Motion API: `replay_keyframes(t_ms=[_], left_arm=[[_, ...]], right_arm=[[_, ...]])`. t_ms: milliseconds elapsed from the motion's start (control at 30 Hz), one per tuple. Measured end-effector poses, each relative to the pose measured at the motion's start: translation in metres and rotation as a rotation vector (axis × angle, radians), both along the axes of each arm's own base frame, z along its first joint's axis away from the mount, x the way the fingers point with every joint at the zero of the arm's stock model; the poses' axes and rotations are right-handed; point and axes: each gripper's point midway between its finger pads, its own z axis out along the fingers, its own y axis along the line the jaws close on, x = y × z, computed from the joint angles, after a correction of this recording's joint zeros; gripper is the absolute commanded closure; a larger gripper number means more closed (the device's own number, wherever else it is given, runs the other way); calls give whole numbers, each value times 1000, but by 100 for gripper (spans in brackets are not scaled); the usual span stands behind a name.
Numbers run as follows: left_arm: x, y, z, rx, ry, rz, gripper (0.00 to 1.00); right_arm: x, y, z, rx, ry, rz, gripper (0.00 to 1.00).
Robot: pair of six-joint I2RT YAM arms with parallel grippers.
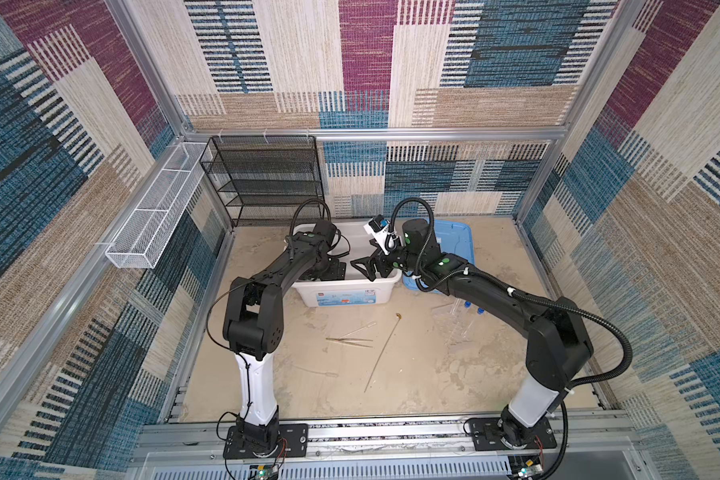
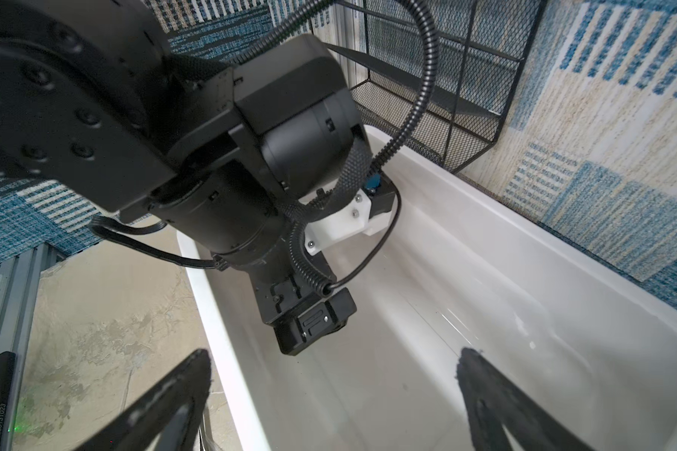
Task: Organize the chemistry lab equipment
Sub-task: 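Open the left gripper to release the dish inside the tub, then move the left gripper out of the tub toward the brass-tipped rod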
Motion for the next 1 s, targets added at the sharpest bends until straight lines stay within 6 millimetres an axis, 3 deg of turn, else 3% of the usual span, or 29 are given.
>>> replay_keyframes(t_ms=[133,267,400,500,600,833,1000], left_arm=[[1,-5,20,-39,-32,-9,1],[4,-10,56,-82,-102,-17,1],[8,-11,77,-97,-137,-18,1],[0,-10,88,-108,-138,-23,1],[-6,-11,114,-135,-184,-33,1],[-49,-40,193,-224,-350,-252,5],[-87,-60,206,-249,-377,-370,8]], right_arm=[[-1,-4,9,1,-18,-16,1],[-5,-8,18,8,-34,-17,1],[-7,-11,23,10,-45,-22,1],[-11,-15,27,10,-51,-30,1],[-17,-22,42,23,-77,-44,1],[-50,-51,98,107,-155,-70,1],[-76,-73,104,119,-107,-97,1]])
